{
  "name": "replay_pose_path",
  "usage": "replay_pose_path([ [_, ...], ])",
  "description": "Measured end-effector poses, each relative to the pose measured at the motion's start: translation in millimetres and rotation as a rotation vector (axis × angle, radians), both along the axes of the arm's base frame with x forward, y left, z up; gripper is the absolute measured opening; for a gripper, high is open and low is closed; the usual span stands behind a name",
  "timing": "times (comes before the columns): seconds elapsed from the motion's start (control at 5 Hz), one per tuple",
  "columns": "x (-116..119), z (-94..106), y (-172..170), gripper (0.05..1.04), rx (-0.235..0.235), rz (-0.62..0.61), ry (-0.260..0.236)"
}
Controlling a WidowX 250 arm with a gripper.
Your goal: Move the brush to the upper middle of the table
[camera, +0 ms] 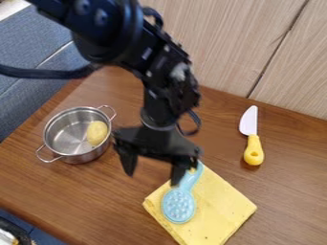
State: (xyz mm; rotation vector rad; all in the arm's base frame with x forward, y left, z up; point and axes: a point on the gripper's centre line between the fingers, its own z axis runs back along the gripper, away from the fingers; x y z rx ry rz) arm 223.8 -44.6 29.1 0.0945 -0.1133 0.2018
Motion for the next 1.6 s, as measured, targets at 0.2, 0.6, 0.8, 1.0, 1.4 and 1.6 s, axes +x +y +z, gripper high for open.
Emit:
replay_pose_path([
  [0.2,-3.4,-11.0,-11.3,1.001,-0.021,-0.05,0.039],
  [0.6,0.1,-21.6,-33.8,1.001,-0.042,-0.136,0.056],
  [0.8,-4.1,-27.9,-38.0,1.001,-0.045,-0.157,0.084],
  [1.0,-5.9,-29.4,-45.7,0.952,-0.051,-0.181,0.08],
  [1.4,-2.8,-30.1,-43.9,0.497,-0.046,-0.167,0.055],
  [1.6,-2.6,-29.2,-42.3,0.491,-0.044,-0.161,0.053],
])
